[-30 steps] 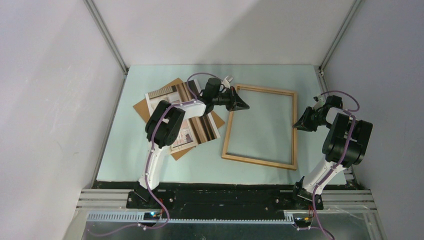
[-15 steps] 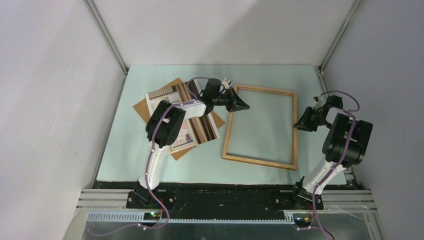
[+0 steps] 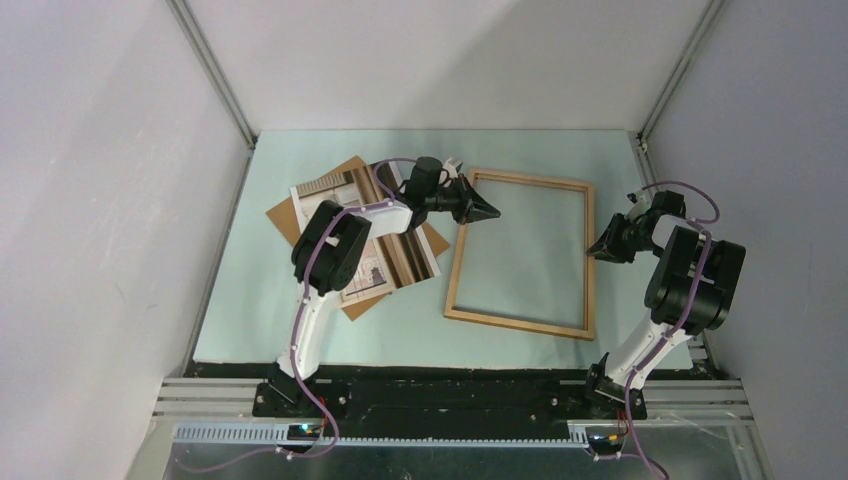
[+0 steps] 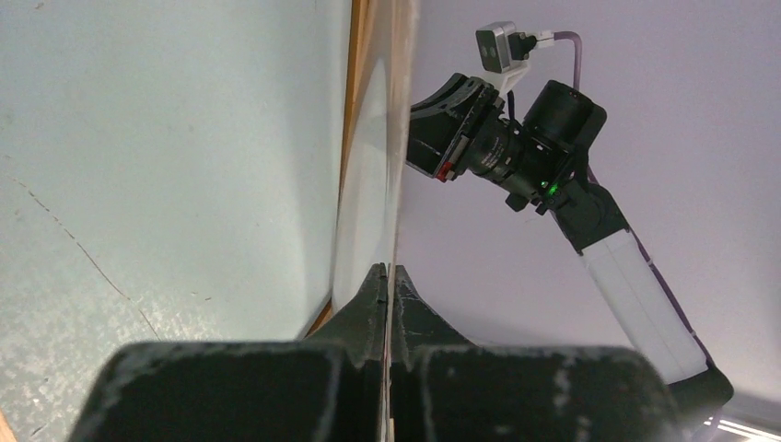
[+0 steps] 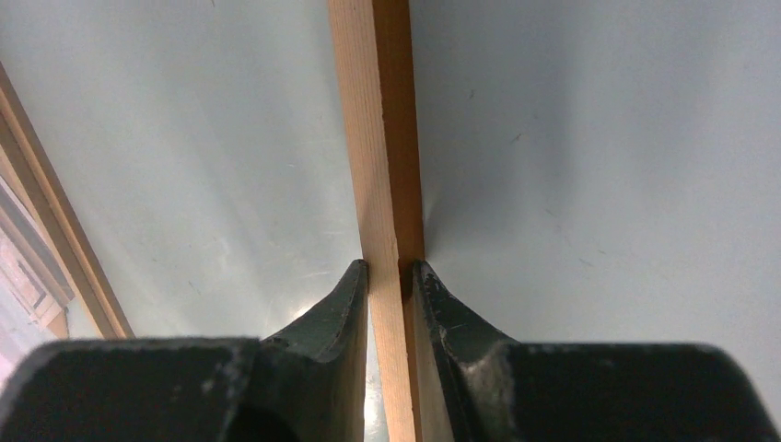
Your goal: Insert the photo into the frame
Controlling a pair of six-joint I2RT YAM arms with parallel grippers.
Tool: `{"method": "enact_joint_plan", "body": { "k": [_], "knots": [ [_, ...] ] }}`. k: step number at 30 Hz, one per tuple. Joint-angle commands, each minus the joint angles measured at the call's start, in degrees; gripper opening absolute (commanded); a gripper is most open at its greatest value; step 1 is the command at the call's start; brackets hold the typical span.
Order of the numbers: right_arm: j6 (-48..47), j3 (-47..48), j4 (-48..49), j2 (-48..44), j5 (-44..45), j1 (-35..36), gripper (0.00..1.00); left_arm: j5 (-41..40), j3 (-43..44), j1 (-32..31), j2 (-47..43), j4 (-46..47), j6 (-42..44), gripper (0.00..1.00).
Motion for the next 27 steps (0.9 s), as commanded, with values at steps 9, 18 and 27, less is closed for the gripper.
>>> {"method": "enact_joint_plan", "body": {
  "k": [9,18,27],
  "knots": [
    [-0.1,1.2,-0.8,0.8,0.4,-0.2,0.00,2.7,-1.1,-1.0,-0.8,2.0,-4.0,0.00],
    [-0.2,1.3,-0.7,0.9,0.5,-0.1,0.00,3.4,-1.1,-1.2,-0.3,2.0,-5.9,0.00],
    [-0.2,1.3,-0.7,0.9,0.6,-0.1,0.00,4.4,-1.5,-1.7,-0.5,2.3,-7.9,0.00]
  ]
}}
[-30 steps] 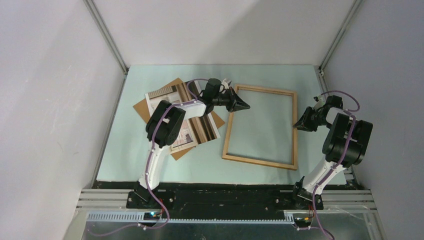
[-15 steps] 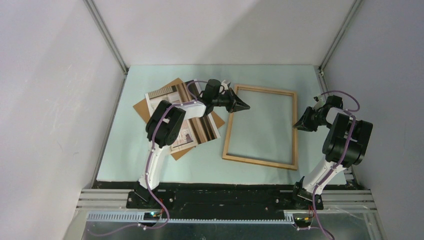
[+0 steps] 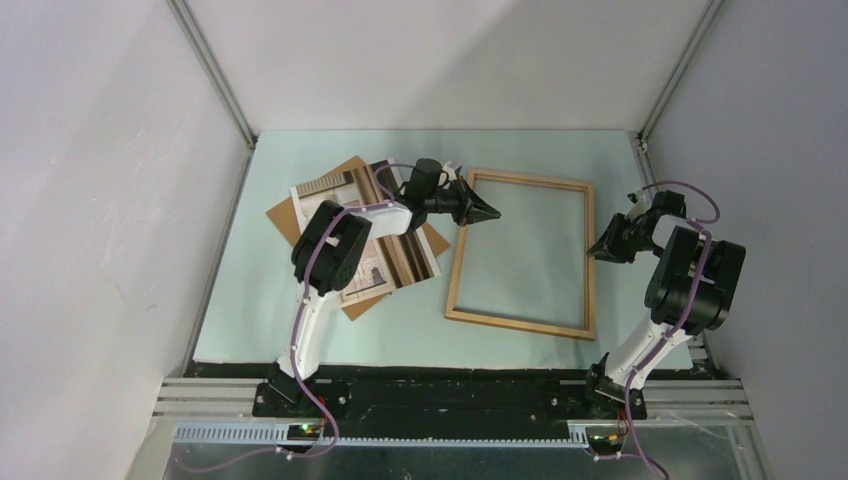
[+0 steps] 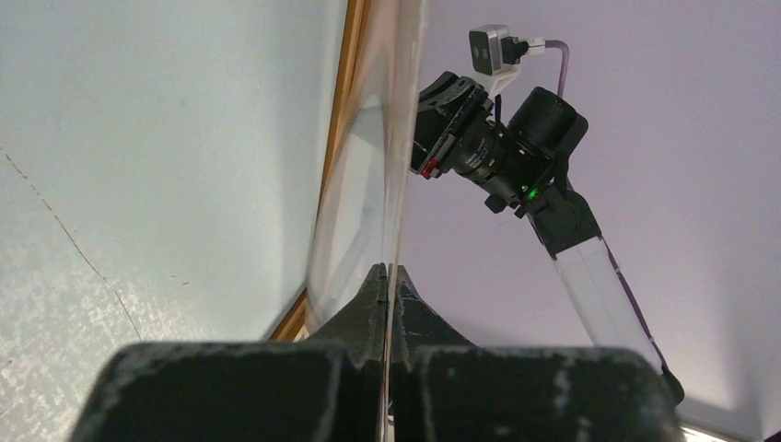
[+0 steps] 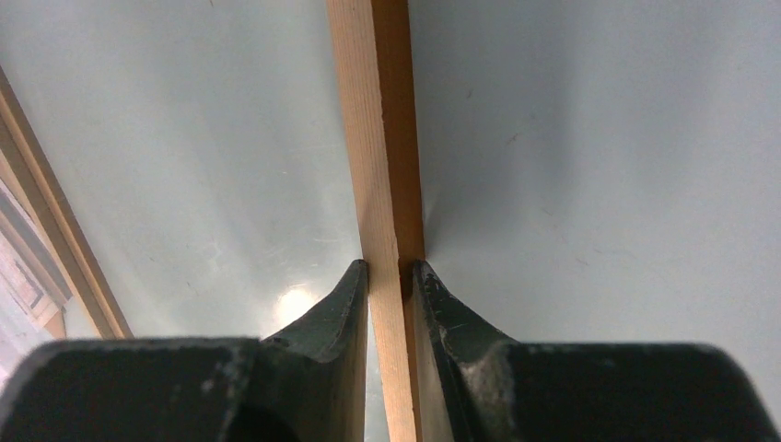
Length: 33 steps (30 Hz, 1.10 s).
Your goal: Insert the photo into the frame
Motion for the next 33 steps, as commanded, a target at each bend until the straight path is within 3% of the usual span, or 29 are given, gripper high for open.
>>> {"method": "enact_joint_plan", "body": {
  "k": [1,33],
  "knots": [
    [0.0,1.2,-0.7,0.9,0.6,-0.1,0.00,3.9,-0.5,-1.6,-0.5,1.6,-2.4,0.00],
    [-0.1,1.2,-1.1,0.5,0.5,0.3,0.00,5.2,-3.4,-2.4,-3.6,5.4,-6.9,0.00]
  ]
}}
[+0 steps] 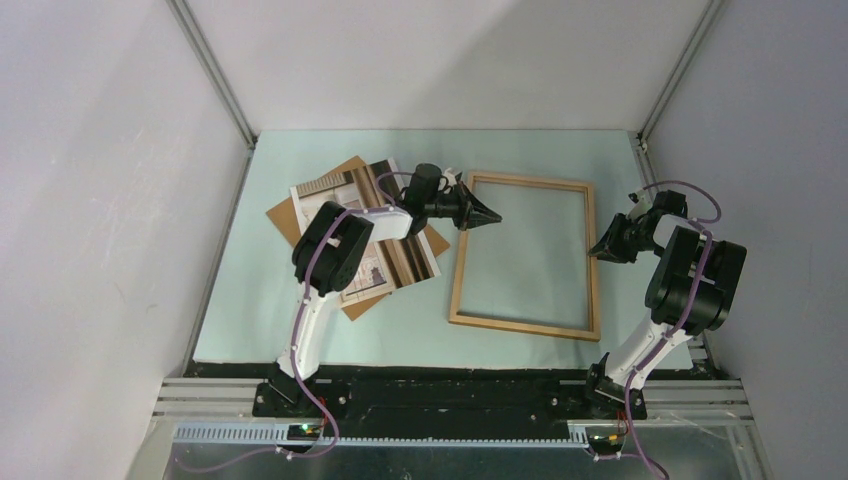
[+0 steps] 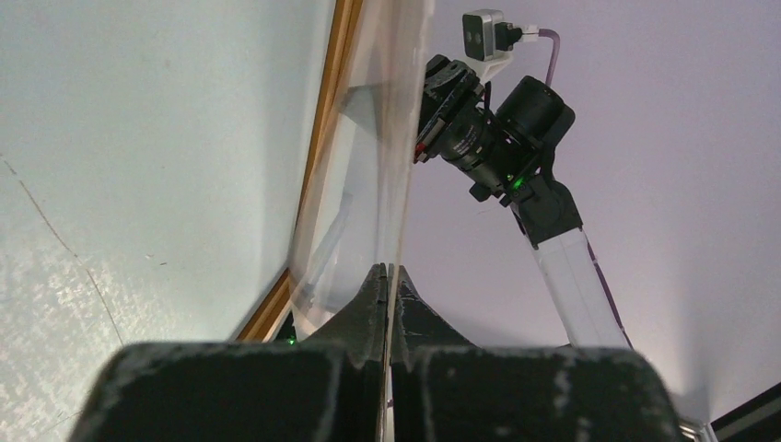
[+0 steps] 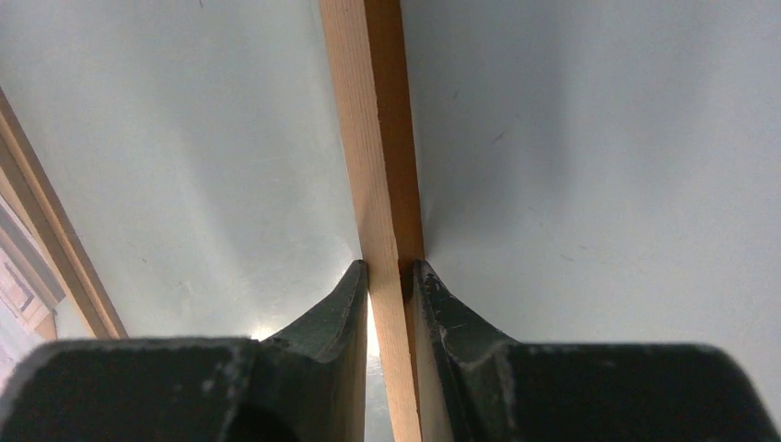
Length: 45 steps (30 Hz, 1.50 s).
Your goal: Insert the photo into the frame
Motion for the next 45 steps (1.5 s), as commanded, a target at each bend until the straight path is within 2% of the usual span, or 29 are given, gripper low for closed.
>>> {"method": "enact_joint_plan", "body": {
  "k": [1,21,34,45],
  "knots": [
    [0.6,0.9,-0.6,0.5,-0.1,0.3,0.00,3.5,-0.9,-2.0,-3.7,1.0,-1.1,0.00],
    [0.8,1.7,-2.2,1.3,-4.1,-0.4,0.00,1.9,-4.3,-2.0,-4.7,1.4,-1.0,0.01],
    [0.7,1.8,-3.0,1.4,-4.9,-0.4,0.00,0.5,-0.9,-2.4,-1.9,-4.2,6.9,0.00],
    [0.3,1.8,-3.5,1.6,-5.3,-0.3,0.06,-0.5,2.8,-2.9,0.6,-8.6,12.1,0.00]
  ]
}}
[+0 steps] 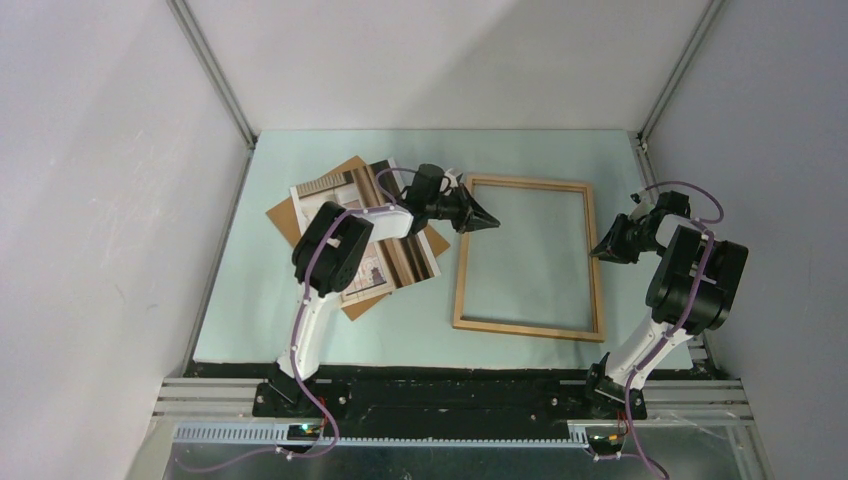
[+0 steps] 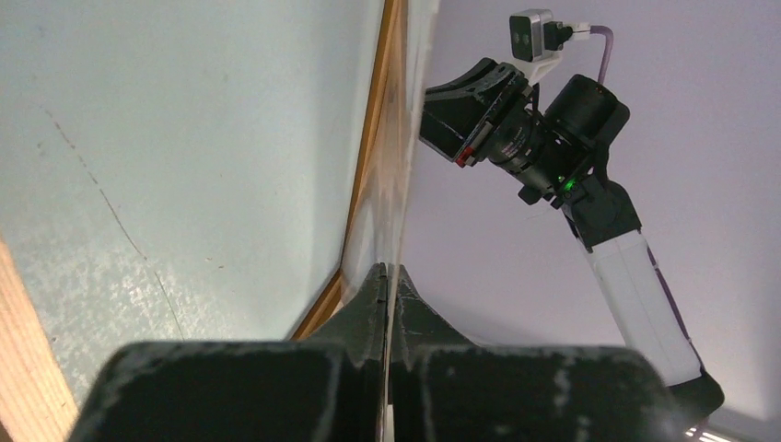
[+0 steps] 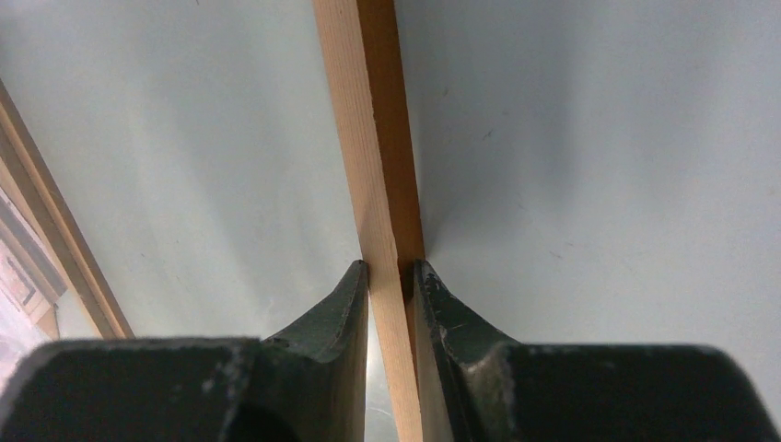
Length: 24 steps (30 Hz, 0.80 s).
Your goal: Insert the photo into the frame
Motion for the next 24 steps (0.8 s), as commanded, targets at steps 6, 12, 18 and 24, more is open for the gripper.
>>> {"method": "enact_joint_plan", "body": {
  "k": [6,12,18,24],
  "knots": [
    [1.2,1.3,-2.5,1.1,-4.6,0.5,0.09,0.7,2.9,-3.0,1.2,-4.0,6.8,0.00],
    [1.2,1.3,-2.6,1.2,-4.8,0.5,0.13,-0.4,2.3,-3.1,1.4,-4.3,7.9,0.01],
    [1.1,1.3,-2.9,1.5,-4.8,0.5,0.14,-0.5,2.4,-3.1,1.7,-4.4,8.0,0.02],
    [0.9,1.3,-3.1,1.7,-4.7,0.5,0.14,0.8,2.3,-3.1,1.8,-4.4,5.6,0.01]
  ]
}}
